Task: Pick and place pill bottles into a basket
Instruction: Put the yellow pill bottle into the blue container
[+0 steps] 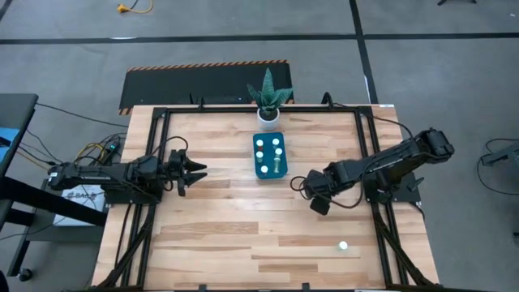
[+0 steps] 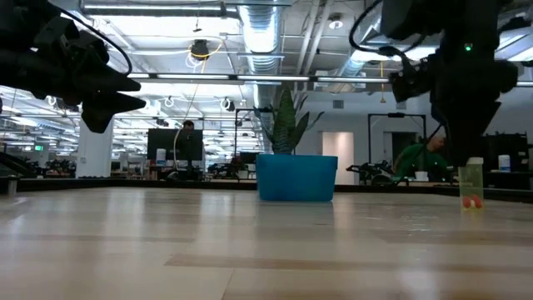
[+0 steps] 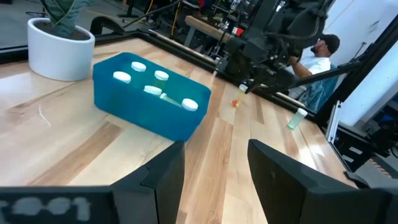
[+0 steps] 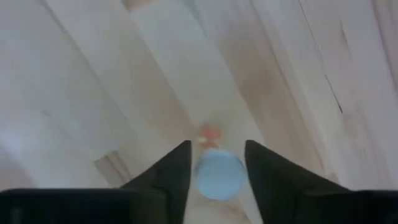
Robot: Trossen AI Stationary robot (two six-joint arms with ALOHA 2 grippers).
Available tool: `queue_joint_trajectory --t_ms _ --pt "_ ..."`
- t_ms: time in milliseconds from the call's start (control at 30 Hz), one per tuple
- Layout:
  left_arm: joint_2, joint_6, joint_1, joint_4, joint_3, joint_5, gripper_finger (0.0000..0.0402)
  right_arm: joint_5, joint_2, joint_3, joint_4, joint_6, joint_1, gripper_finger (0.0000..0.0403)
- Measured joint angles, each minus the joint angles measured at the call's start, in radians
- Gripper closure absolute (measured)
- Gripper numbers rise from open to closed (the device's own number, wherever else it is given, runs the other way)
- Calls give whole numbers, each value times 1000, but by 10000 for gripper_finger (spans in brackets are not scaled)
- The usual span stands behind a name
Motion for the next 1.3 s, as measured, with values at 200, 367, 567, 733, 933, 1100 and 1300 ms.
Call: queue_joint_trajectory --t_ms 200,367,567,733,933,1100,1300 --pt "0 1 0 -3 0 0 237 0 -1 35 -2 -58 0 340" --pt "0 2 0 -3 1 0 237 1 -1 35 -14 -89 -7 371" --pt "0 2 0 -4 1 0 237 0 -1 35 -15 -115 -42 376" --pt "0 2 0 -5 2 0 237 -7 -1 35 -8 -123 -81 310" --pt "0 2 0 -6 2 0 237 -41 -1 34 -34 -119 -123 181" --pt "0 2 0 -6 2 0 237 -41 -1 34 -57 -105 -133 90" --pt "0 2 0 -5 2 0 237 -42 8 12 -61 -45 -95 27"
